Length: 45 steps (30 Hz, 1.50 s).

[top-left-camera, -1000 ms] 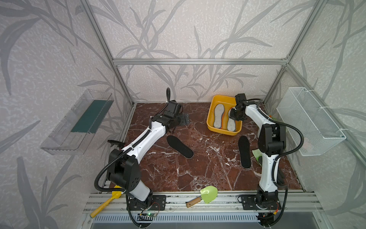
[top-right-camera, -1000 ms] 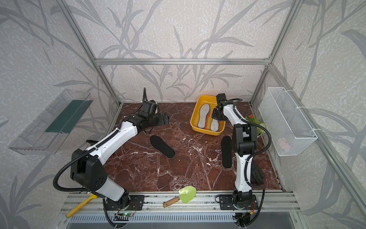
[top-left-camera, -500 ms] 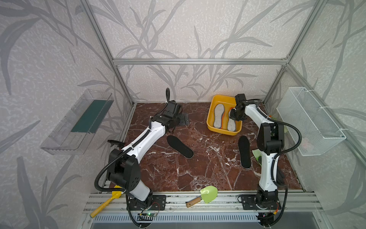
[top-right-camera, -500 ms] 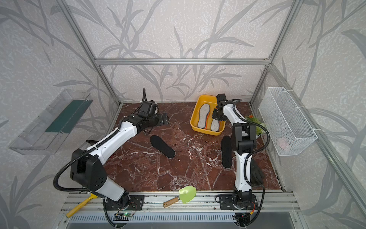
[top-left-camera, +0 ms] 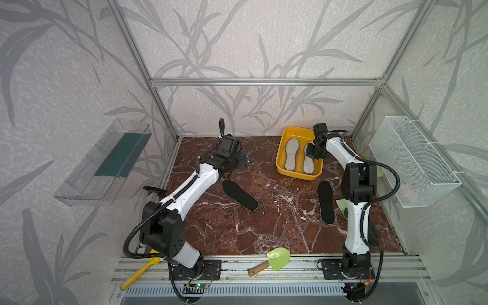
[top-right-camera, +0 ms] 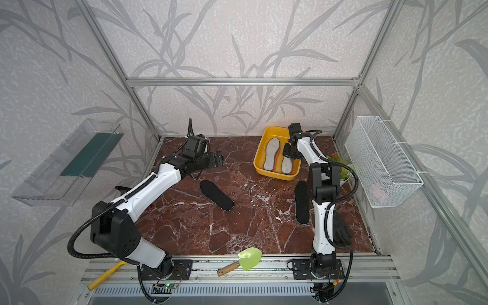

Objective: Put the insoles into the storage box
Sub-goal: Place the insole in the storage box.

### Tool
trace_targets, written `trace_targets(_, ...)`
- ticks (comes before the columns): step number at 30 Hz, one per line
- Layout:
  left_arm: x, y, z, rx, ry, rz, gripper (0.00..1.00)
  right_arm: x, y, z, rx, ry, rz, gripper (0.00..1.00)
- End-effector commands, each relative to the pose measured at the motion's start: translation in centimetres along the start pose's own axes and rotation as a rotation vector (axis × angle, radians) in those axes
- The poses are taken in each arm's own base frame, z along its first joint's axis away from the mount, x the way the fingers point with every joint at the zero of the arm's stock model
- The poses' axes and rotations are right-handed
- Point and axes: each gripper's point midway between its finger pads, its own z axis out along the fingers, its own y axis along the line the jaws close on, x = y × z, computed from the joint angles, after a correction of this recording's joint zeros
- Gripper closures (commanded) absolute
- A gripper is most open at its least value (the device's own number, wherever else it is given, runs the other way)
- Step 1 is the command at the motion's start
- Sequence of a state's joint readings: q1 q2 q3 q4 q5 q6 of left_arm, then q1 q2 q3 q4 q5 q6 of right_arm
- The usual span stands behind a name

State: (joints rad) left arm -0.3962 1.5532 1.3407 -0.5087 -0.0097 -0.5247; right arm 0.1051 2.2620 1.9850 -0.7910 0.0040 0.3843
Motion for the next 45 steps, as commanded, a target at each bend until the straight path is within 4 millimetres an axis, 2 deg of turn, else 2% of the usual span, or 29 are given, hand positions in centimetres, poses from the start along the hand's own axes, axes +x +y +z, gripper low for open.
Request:
trace_targets(1, -0.6, 0.5, -1.1, -0.011, -0.031, -0.011, 0.01, -0.4, -0.9, -0.1, 0.036, 0.001, -0.009, 0.99)
trace_targets(7, -0.6, 1.4, -1.4, -0.042, -0.040, -0.004, 0.01, -0.1, -1.8, 0.7, 0.060, 0.020, -0.020, 0.98)
trace_targets(12, -0.6, 1.5, -1.5, -0.034, -0.039, -0.012, 0.01, 0.3, -1.7, 1.2, 0.047, 0.034, -0.015, 0.87)
trace_targets(30, -0.4, 1.7, -1.7, -0.034, -0.041, -0.023, 0.01, -1.0, -0.3, 0.5, -0.020, -0.008, -0.027, 0.88)
trace_targets(35, -0.4, 1.7, -1.7, -0.035, -0.040, -0.021, 0.01, -0.6, -0.4, 1.4, -0.014, 0.016, -0.028, 0.89)
trace_targets(39, -0.4, 1.8, -1.7, -0.038, -0.041, -0.021, 0.01, -0.2, -0.6, 2.3, -0.002, 0.038, -0.020, 0.86)
trace_targets(45, -0.3, 2.0, -1.7, -0.044, -0.039, -0.014, 0.01, 0.0, -0.9, 2.5, 0.018, 0.050, -0.013, 0.74)
